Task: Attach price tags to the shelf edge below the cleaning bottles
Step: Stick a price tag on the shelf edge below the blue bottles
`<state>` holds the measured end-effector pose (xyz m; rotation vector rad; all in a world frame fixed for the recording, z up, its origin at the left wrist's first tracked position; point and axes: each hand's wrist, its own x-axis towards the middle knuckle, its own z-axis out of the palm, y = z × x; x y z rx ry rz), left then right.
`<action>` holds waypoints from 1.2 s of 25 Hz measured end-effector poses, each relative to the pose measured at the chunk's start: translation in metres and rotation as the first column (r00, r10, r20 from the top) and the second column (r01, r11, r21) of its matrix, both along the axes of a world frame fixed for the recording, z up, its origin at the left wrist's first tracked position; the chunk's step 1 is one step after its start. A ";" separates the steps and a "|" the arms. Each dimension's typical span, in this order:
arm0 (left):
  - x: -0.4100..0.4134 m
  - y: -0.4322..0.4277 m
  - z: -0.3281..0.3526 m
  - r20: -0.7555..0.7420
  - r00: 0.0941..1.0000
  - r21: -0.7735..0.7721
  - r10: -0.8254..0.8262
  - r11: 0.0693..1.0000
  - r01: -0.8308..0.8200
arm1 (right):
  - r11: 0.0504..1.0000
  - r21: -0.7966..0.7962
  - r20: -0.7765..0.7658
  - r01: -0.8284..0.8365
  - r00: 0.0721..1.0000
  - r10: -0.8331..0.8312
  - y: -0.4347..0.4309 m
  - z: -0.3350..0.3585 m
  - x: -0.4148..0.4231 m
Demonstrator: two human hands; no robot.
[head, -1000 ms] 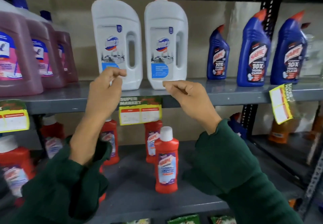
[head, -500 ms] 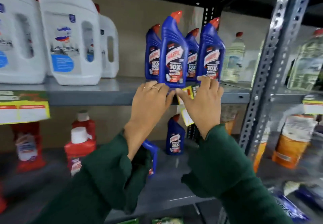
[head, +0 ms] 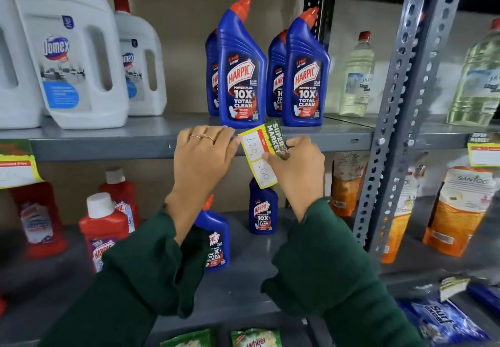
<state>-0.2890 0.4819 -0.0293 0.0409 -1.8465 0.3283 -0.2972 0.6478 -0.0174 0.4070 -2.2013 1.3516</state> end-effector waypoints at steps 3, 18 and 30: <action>-0.002 0.003 -0.004 -0.024 1.000 0.010 -0.012 1.000 0.012 | 0.995 -0.072 0.042 -0.064 0.997 0.067 0.010 0.002 0.001; 0.029 0.040 0.020 0.225 0.926 0.202 -0.303 0.944 0.260 | 0.953 0.238 -0.221 -0.189 0.945 0.243 0.037 0.002 -0.007; 0.023 0.049 0.017 0.250 0.902 0.435 -0.351 0.873 0.220 | 0.967 0.251 -0.354 -0.040 0.926 0.131 0.032 -0.001 -0.028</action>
